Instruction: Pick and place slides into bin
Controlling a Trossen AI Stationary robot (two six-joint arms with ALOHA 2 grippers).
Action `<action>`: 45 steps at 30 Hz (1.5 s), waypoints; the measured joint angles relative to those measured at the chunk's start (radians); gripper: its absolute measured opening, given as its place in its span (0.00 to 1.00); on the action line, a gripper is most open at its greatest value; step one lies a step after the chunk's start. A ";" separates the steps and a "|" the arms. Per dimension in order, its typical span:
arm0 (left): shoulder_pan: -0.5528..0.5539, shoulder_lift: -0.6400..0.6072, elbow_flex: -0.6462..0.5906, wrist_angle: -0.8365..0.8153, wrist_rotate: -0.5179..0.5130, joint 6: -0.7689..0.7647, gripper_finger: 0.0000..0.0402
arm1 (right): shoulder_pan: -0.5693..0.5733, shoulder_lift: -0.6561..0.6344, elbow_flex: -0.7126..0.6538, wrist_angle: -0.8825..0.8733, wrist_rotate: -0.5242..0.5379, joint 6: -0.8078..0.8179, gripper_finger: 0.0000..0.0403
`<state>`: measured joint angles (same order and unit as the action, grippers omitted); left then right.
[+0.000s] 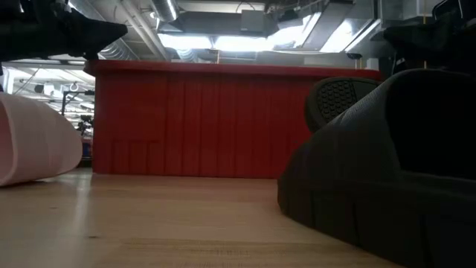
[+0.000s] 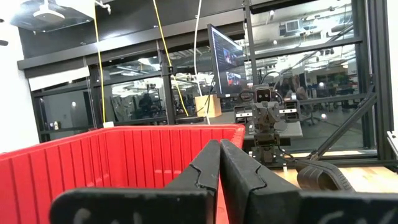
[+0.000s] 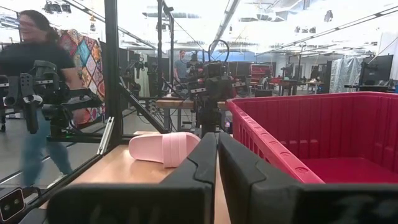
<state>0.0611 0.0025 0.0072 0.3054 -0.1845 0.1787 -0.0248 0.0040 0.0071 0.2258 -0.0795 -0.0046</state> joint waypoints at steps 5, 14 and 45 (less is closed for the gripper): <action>0.000 0.000 0.000 0.000 0.000 0.000 0.02 | 0.000 0.000 0.000 0.000 0.000 0.000 0.05; 0.000 0.000 0.000 0.000 0.000 0.000 0.02 | 0.000 0.000 0.000 0.000 0.000 0.000 0.05; 0.000 0.000 0.000 0.000 0.000 0.000 0.02 | 0.000 0.000 0.000 0.002 0.000 0.056 0.05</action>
<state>0.0612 0.0025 0.0074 0.3054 -0.1844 0.1787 -0.0247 0.0040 0.0067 0.2276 -0.0795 0.0514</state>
